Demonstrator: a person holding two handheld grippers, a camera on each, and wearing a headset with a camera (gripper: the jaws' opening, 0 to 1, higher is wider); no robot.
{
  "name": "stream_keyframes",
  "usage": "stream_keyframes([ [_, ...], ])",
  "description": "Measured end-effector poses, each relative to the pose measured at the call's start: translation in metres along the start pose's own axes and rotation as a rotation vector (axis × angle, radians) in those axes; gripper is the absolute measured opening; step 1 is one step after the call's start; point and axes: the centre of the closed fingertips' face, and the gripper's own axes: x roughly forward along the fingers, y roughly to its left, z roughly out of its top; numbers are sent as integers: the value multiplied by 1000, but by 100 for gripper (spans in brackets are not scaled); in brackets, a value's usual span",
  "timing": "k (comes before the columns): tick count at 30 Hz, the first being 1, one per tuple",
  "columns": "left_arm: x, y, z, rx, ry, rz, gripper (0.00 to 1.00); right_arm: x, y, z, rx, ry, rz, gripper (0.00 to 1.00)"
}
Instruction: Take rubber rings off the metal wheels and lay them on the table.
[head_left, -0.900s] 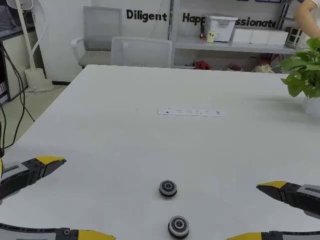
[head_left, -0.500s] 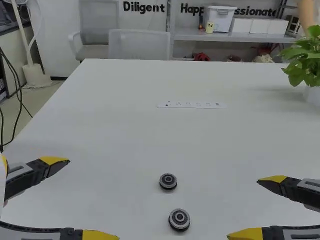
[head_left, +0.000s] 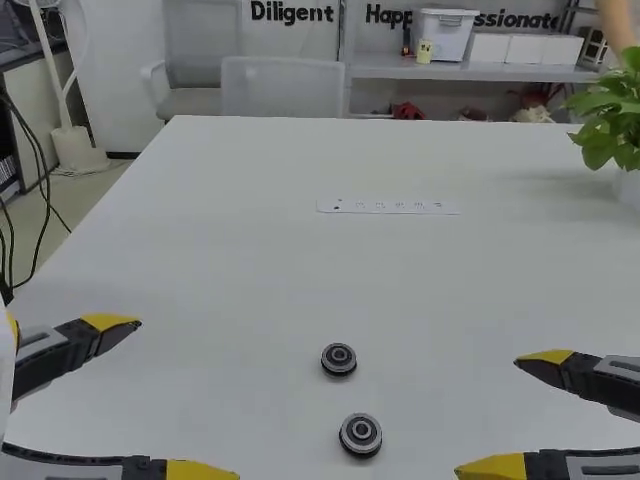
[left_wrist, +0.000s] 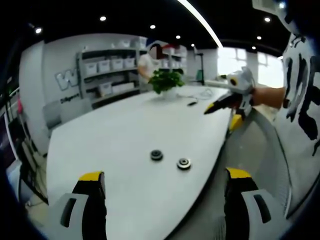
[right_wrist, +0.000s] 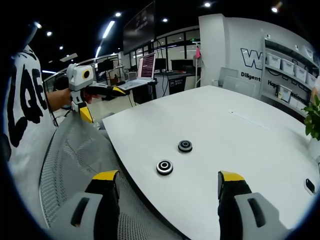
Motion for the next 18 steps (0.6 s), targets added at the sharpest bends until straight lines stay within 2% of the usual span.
stream_keyframes([
  [9, -1, -7, 1, 4, 3, -10, 100, -2, 4, -3, -2, 6, 9, 78],
  [18, 1, -10, 0, 2, 8, -17, 100, -2, 5, -4, -3, 11, 12, 78],
])
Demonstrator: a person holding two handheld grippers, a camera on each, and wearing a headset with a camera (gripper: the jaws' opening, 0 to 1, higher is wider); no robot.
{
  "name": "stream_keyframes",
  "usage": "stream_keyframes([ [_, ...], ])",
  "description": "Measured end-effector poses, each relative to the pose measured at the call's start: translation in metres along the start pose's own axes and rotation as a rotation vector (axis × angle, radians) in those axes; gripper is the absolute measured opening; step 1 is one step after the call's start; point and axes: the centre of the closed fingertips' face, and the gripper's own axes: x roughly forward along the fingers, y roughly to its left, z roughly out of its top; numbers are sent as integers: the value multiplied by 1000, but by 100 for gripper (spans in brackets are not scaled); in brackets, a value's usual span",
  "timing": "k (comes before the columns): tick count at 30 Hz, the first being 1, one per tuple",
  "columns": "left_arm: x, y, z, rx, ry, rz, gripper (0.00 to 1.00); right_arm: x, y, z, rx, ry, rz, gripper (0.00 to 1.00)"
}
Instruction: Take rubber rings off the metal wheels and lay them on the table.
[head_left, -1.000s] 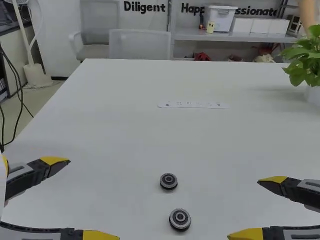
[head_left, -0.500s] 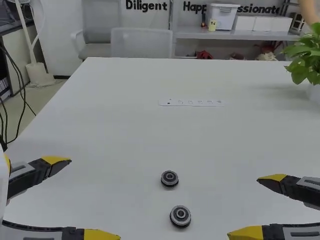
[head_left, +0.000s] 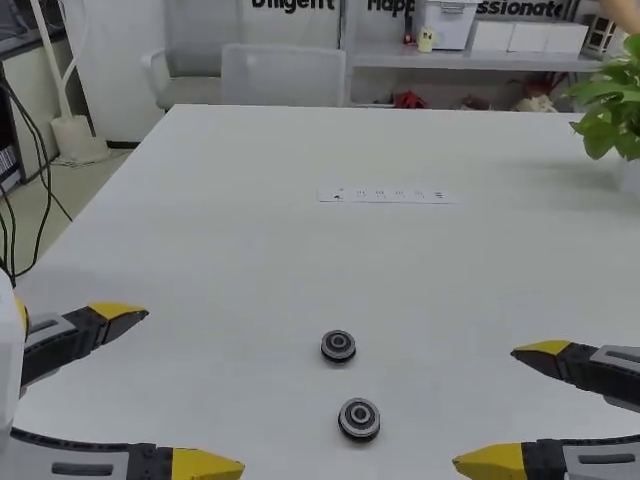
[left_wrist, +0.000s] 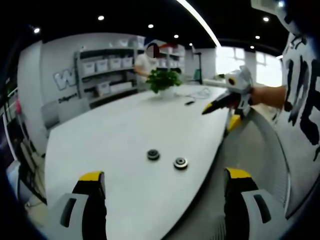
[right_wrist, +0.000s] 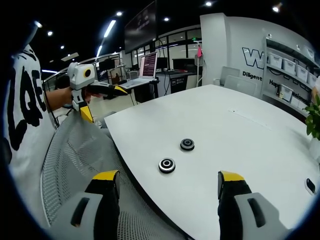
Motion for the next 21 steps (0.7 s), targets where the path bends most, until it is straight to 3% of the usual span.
stream_keyframes([
  [21, 8, 13, -2, -9, -8, 10, 100, 12, -12, 0, -8, 5, 3, 78],
])
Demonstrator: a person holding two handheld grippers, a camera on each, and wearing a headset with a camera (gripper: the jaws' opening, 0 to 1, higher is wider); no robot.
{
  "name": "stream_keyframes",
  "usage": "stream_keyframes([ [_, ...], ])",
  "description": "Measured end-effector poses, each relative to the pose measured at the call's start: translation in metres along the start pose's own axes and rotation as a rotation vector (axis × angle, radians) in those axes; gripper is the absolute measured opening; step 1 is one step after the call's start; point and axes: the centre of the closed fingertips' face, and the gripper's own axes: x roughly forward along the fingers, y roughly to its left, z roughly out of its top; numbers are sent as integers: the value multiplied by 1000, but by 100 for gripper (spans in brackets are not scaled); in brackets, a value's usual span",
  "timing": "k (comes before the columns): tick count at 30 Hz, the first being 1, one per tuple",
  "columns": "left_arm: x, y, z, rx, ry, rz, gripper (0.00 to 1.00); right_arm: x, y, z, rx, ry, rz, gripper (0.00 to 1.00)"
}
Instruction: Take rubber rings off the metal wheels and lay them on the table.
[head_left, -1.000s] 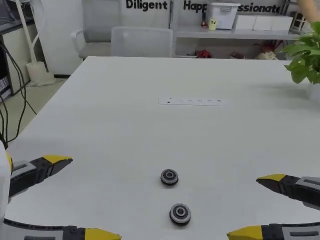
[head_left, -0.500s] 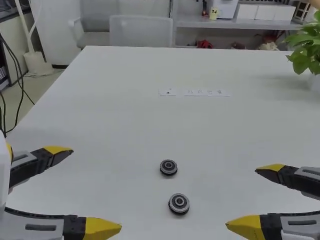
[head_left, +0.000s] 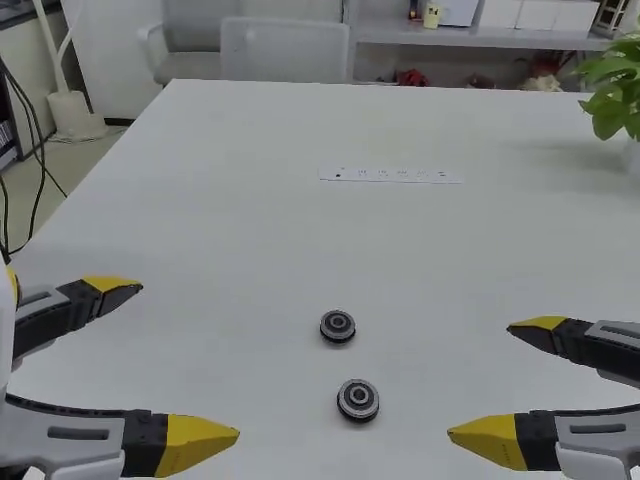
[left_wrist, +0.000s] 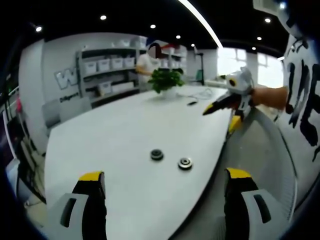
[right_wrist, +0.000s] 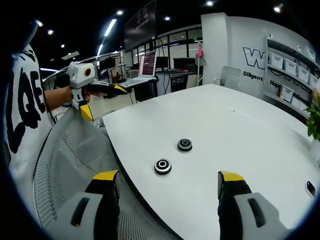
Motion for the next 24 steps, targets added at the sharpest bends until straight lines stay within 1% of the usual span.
stream_keyframes([
  [3, 1, 1, -1, 0, 2, -3, 100, 2, -1, 0, 0, 2, 2, 78],
  [7, 4, 0, -4, 21, 19, -14, 100, 3, -2, 1, 3, -4, 2, 78],
  [13, 6, 2, -1, 21, 8, -20, 100, 5, -2, 1, -1, -2, 5, 78],
  [19, 8, 0, -4, 22, 12, -28, 100, 7, -2, -1, 0, 6, 7, 78],
  [24, 9, 1, -4, 15, 10, -29, 100, 9, -2, -2, -4, 11, 11, 78],
])
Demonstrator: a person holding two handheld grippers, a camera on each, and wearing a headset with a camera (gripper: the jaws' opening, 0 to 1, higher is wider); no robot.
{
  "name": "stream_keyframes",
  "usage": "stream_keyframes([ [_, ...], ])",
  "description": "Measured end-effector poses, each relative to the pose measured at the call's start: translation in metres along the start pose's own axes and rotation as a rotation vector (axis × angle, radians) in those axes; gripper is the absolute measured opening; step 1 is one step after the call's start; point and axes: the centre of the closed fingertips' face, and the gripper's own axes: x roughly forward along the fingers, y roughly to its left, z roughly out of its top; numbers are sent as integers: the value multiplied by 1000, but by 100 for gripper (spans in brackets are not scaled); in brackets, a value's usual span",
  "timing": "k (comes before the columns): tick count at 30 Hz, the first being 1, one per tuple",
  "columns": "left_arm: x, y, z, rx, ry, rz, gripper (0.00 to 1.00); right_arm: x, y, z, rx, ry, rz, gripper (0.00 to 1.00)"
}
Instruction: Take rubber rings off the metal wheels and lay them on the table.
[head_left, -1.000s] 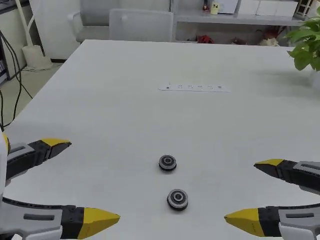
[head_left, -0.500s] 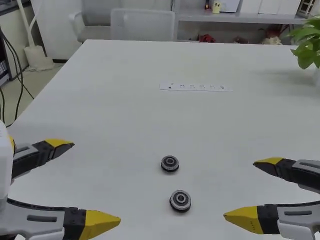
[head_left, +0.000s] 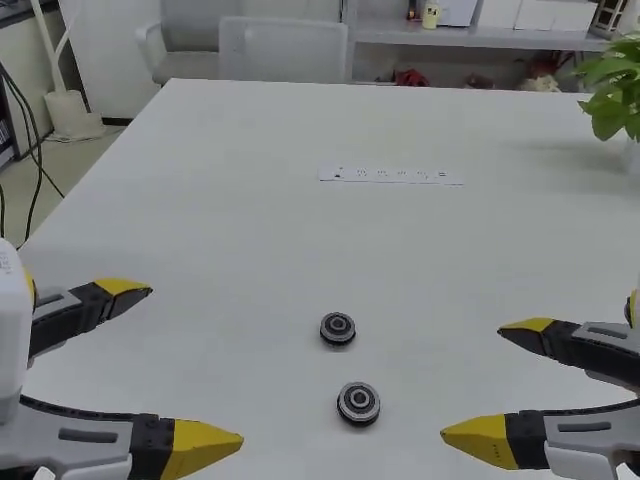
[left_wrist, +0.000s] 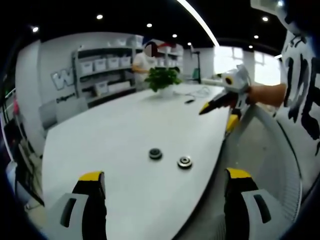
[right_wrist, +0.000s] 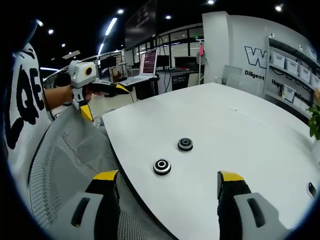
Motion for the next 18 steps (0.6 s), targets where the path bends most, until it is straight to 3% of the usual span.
stream_keyframes([
  [18, 10, 5, 0, 26, 4, -26, 100, 5, -13, -6, -35, 16, 17, 77],
])
